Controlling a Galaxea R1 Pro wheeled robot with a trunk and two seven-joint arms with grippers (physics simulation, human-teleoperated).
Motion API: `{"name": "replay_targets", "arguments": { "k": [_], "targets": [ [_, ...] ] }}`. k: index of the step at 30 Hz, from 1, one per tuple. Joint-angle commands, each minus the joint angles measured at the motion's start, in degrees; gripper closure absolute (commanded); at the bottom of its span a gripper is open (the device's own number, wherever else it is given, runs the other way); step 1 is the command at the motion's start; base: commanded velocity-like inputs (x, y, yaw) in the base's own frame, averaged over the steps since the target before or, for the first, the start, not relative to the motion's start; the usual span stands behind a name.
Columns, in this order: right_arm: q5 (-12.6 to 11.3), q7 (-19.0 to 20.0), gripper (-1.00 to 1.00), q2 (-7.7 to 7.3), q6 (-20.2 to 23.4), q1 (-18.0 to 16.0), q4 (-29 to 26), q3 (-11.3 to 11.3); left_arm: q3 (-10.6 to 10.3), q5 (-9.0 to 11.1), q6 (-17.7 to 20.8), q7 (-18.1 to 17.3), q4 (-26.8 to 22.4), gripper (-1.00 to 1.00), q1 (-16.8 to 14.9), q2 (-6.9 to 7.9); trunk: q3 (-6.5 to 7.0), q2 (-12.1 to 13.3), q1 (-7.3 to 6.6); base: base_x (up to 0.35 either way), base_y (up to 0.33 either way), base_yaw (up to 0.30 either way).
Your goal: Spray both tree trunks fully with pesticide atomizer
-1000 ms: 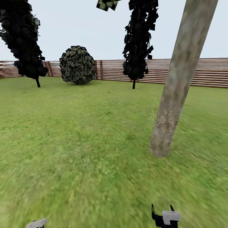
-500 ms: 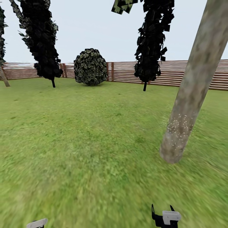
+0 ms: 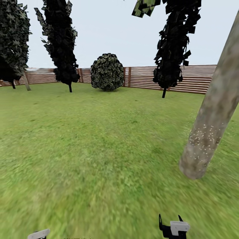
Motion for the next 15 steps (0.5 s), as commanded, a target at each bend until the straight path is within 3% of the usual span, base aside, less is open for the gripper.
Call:
{"name": "replay_targets", "arguments": {
  "k": [1,15],
  "targets": [
    [0.00,0.00,-1.00,0.00,0.00,0.00,0.00,0.01,0.02,0.00,0.00,0.00,0.00,1.00,0.00,0.00,0.06,0.00,0.00,0.000,0.000,0.230],
    [0.00,0.00,-1.00,0.00,-0.05,0.00,0.00,0.01,-0.07,-0.42,0.09,-0.10,0.00,1.00,0.00,-0.17,0.82,0.00,0.00,0.000,0.000,0.230]
  ]
}}
